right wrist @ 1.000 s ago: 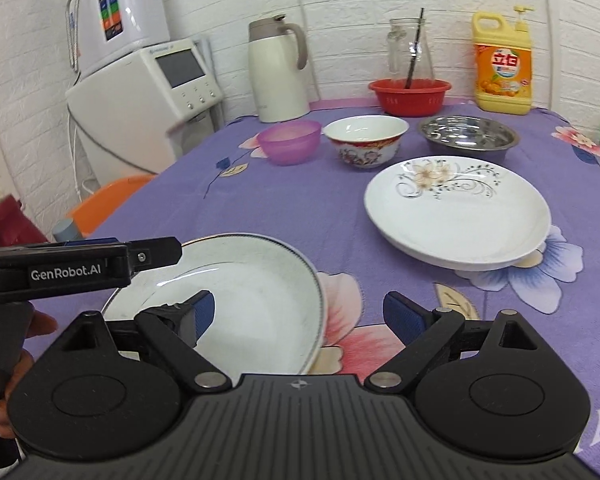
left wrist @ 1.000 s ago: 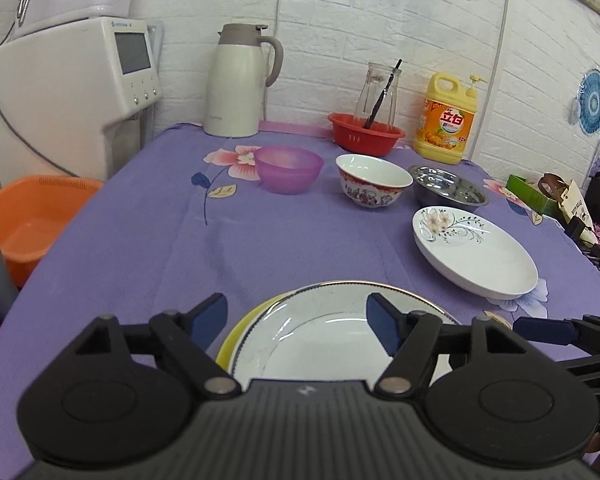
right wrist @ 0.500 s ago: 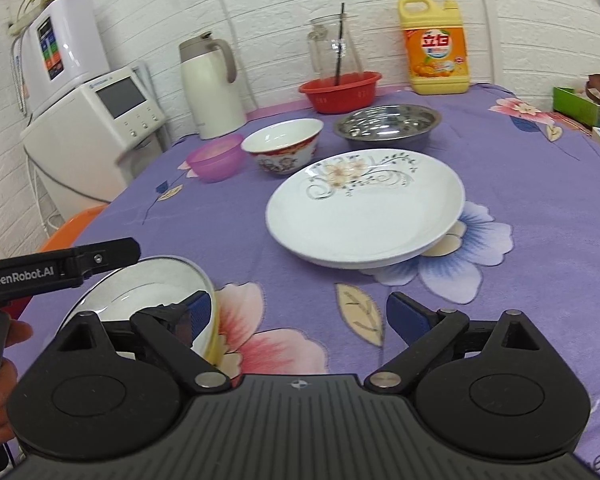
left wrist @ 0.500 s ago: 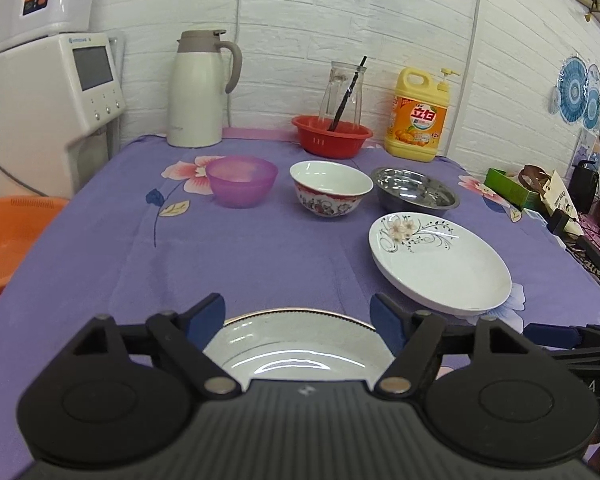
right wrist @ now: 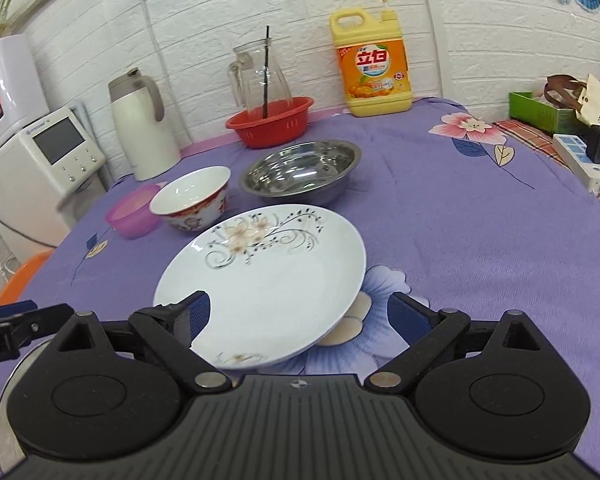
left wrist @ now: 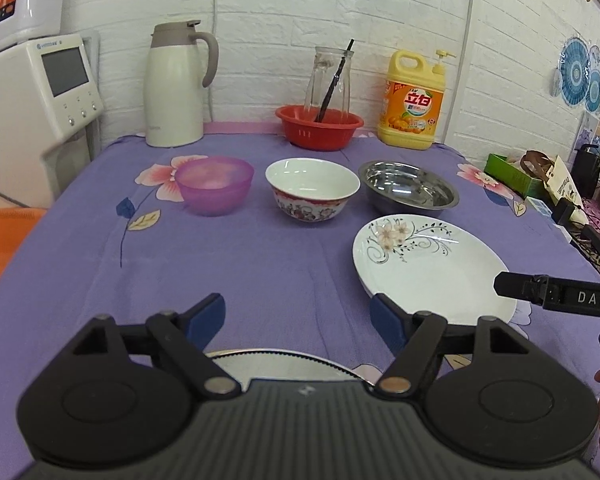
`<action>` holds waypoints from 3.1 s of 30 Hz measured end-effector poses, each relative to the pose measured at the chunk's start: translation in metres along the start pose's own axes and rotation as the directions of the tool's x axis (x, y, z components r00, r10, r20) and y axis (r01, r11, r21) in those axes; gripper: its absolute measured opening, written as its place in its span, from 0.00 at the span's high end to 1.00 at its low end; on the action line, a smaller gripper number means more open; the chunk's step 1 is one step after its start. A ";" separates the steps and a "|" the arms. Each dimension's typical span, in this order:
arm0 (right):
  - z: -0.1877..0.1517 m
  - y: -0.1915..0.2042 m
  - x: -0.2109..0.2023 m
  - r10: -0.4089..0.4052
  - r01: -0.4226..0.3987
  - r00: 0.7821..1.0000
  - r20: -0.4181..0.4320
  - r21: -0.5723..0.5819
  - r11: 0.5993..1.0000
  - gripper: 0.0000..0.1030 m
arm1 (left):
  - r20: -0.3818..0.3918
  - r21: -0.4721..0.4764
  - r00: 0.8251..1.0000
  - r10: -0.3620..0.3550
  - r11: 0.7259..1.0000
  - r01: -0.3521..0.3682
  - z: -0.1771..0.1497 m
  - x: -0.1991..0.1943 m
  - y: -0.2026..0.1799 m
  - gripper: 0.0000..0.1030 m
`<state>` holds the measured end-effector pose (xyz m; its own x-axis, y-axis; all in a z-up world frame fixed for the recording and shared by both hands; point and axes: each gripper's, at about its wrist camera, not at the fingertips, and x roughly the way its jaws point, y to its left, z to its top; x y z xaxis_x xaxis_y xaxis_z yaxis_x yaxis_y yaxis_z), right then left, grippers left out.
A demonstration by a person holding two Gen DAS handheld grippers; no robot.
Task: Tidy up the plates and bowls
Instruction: 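Move the right tool to the floral plate rim and grasp it, then lift the floral plate with the right tool onto the stack in the left tool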
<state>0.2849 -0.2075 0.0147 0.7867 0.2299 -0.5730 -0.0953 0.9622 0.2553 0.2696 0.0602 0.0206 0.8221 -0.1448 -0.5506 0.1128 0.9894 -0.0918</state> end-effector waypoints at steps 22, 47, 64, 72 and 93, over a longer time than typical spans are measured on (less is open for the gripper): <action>0.009 -0.031 0.045 0.032 -0.032 0.999 -0.001 0.077 0.997 0.00 | -0.113 -0.020 0.991 -0.076 0.997 0.075 0.044 0.075 -0.021 0.28; 0.006 0.011 0.075 -0.076 0.046 0.985 -0.158 -0.182 0.982 0.00 | -0.272 0.071 0.953 -0.129 0.985 0.154 0.042 0.153 -0.056 0.31; -0.001 0.039 0.030 -0.063 0.053 0.995 -0.072 -0.140 0.989 0.00 | -0.185 0.062 0.967 -0.175 0.980 0.189 0.048 0.094 -0.062 0.44; -0.012 0.082 -0.018 0.003 -0.001 1.000 0.008 -0.196 0.981 0.00 | -0.110 0.050 0.985 -0.131 0.989 0.137 0.030 0.015 -0.024 0.44; -0.094 0.180 -0.032 0.132 -0.160 0.986 -0.100 -0.360 0.919 0.00 | -0.093 -0.130 0.996 -0.015 0.991 0.003 -0.066 -0.048 0.077 0.43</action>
<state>0.1856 -0.0277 0.0058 0.7021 0.3684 -0.6094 -0.4328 0.9003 0.0457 0.2018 0.1423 -0.0151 0.7651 -0.1600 -0.6238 0.0412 0.9788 -0.2006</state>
